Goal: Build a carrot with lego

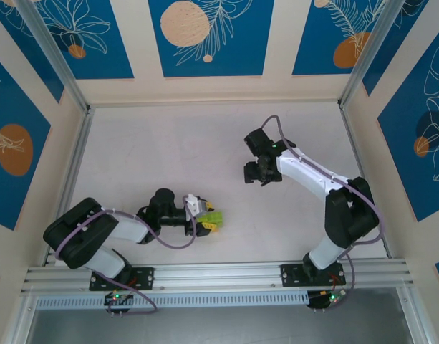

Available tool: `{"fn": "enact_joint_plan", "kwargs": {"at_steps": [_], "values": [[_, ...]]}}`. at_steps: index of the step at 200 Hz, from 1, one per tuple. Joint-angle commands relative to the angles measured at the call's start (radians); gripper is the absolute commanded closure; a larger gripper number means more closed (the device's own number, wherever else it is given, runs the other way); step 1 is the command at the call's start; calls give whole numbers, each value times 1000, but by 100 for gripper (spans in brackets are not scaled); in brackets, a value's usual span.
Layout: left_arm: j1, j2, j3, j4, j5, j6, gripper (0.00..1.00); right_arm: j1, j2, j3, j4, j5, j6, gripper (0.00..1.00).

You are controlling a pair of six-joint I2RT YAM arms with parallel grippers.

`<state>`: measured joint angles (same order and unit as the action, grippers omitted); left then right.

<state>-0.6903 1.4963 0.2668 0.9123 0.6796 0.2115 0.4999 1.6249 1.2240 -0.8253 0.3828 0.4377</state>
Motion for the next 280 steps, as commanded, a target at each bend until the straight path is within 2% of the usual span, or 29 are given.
{"fn": "enact_joint_plan", "kwargs": {"at_steps": [1, 19, 49, 62, 95, 135, 201, 280], "values": [[13, -8, -15, 41, 36, -7, 34, -34, 22, 11, 22, -66, -71, 28], [13, -11, -18, 46, 37, -9, 30, -56, 42, 4, 48, -95, -87, 28], [15, -35, -26, 47, 43, -11, 31, -63, 113, 26, 82, -95, -162, 28], [14, -41, -26, 45, 47, -10, 33, -67, 139, 39, 100, -83, -190, 28], [18, -38, -19, 34, 60, -8, 42, -107, 181, 78, 143, -145, -260, 28], [20, -31, -11, 25, 68, -6, 48, -136, 235, 120, 158, -192, -322, 28], [22, -22, 3, 8, 82, -1, 59, -141, 313, 128, 164, -198, -352, 29], [22, -15, 11, -7, 96, 6, 64, -144, 346, 135, 182, -201, -360, 35]]}}
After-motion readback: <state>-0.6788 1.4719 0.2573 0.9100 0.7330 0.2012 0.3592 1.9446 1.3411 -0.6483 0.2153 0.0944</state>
